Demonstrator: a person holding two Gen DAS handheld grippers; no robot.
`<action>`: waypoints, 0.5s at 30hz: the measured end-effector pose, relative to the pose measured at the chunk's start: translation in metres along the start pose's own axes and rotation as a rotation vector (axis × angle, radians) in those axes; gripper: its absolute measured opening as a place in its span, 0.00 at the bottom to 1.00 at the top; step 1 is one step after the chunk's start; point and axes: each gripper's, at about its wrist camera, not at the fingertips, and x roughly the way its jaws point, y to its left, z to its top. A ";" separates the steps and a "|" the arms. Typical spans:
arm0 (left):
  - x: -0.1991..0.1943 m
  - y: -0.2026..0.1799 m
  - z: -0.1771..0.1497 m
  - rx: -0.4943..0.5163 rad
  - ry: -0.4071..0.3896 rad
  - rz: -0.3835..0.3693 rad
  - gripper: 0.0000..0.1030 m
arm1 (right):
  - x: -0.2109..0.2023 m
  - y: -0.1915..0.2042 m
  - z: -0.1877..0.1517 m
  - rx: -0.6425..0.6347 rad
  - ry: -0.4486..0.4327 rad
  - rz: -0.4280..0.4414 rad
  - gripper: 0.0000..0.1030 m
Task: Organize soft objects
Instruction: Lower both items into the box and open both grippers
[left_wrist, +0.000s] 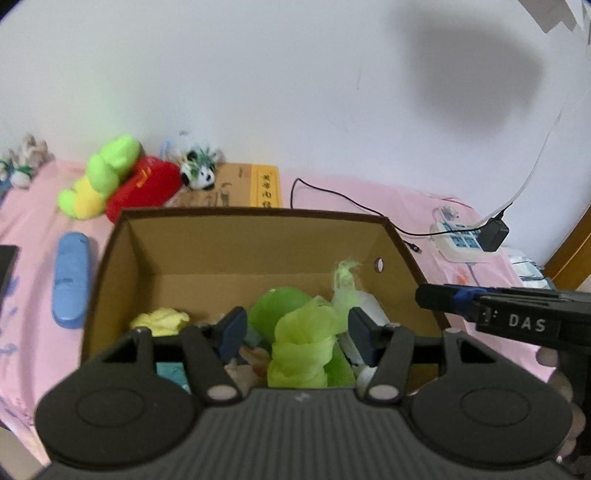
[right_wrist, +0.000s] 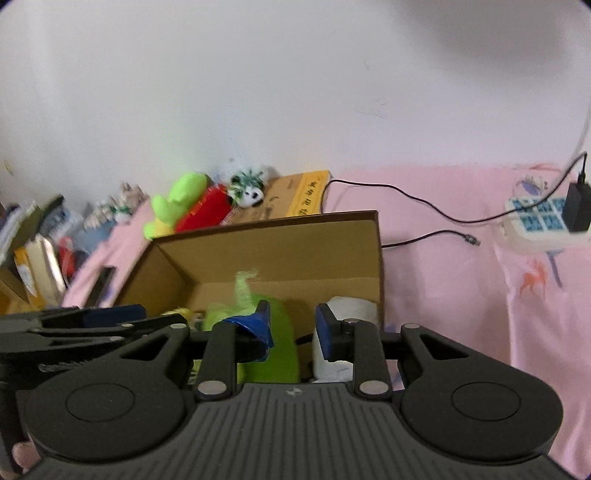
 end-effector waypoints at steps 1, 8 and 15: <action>-0.004 -0.002 -0.001 0.009 -0.003 0.017 0.58 | -0.003 0.000 -0.002 0.010 -0.009 0.007 0.09; -0.028 -0.014 -0.012 0.032 -0.027 0.131 0.61 | -0.027 0.009 -0.019 0.035 -0.068 -0.004 0.09; -0.044 -0.024 -0.030 0.040 -0.030 0.223 0.62 | -0.040 0.021 -0.039 -0.014 -0.049 0.009 0.09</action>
